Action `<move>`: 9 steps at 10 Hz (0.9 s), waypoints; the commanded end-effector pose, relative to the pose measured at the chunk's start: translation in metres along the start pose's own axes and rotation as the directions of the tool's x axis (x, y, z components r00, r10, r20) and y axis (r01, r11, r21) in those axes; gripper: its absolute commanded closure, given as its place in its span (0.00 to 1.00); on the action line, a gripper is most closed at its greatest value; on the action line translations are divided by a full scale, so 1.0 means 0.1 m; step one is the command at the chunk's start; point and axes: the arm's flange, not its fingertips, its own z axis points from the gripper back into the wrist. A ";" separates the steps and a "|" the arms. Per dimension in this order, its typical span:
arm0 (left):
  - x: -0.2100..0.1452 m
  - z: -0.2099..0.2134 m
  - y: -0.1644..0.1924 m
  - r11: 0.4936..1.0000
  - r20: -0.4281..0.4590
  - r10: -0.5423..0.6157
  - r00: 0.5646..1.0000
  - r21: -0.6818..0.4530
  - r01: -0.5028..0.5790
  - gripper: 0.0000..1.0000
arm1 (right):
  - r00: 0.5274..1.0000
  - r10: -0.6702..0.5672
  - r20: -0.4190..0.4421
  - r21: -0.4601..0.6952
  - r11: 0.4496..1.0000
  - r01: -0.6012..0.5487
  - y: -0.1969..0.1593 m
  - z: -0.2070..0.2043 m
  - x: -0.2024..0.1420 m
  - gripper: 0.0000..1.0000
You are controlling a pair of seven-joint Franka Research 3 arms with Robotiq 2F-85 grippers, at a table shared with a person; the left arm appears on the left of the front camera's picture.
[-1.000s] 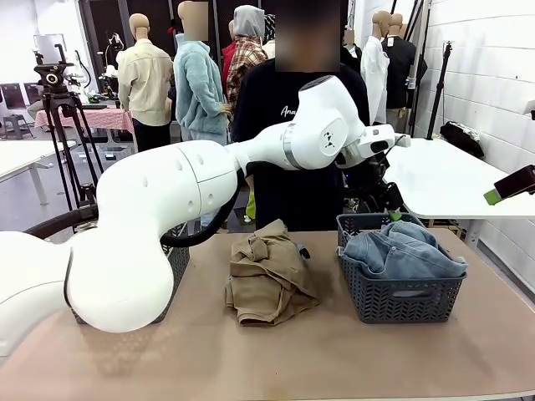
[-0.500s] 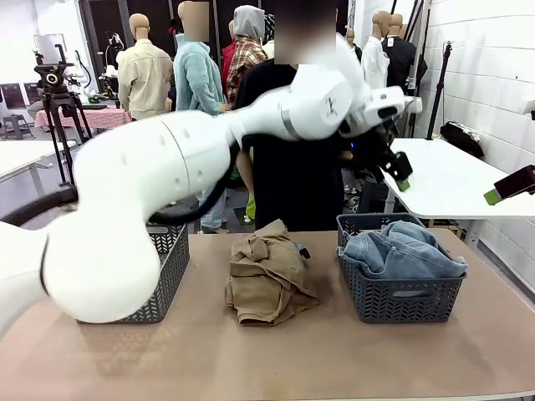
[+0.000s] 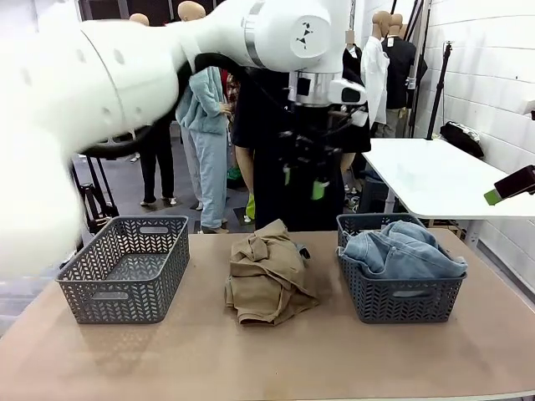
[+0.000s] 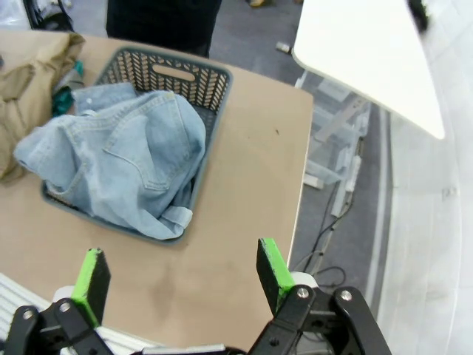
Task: Sort the tops and bottoms.
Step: Lift clothes from the center of the table with your right hand.
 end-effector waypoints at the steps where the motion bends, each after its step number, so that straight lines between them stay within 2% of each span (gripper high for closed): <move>1: -1.33 -0.66 -0.08 0.995 -0.006 0.060 0.998 -0.082 -0.060 0.22 | 1.000 0.000 0.013 0.005 1.000 0.000 -0.01 -0.03 0.02 0.00; 3: -1.48 -0.66 -0.11 0.989 -0.043 0.060 0.997 -0.130 -0.065 0.22 | 1.000 0.000 0.013 0.005 1.000 0.000 -0.01 -0.03 0.02 0.00; 4: -1.20 -0.65 -0.21 0.995 0.026 0.071 0.997 -0.077 -0.069 0.22 | 1.000 0.000 0.013 0.005 1.000 0.000 -0.01 -0.03 0.02 0.00; 5: -0.86 -0.20 -0.06 0.993 -0.087 0.066 0.994 -0.094 -0.074 0.22 | 1.000 0.000 0.013 0.005 1.000 0.000 -0.01 -0.03 0.02 0.00; 8: -0.86 -0.20 -0.06 0.993 -0.087 0.066 0.994 -0.094 -0.074 0.22 | 1.000 0.000 0.013 0.005 1.000 0.000 -0.01 -0.03 0.02 0.00; 9: -0.98 -0.32 -0.10 0.992 -0.068 0.064 0.996 -0.103 -0.071 0.22 | 1.000 0.000 0.013 0.005 1.000 0.000 -0.01 -0.03 0.02 0.00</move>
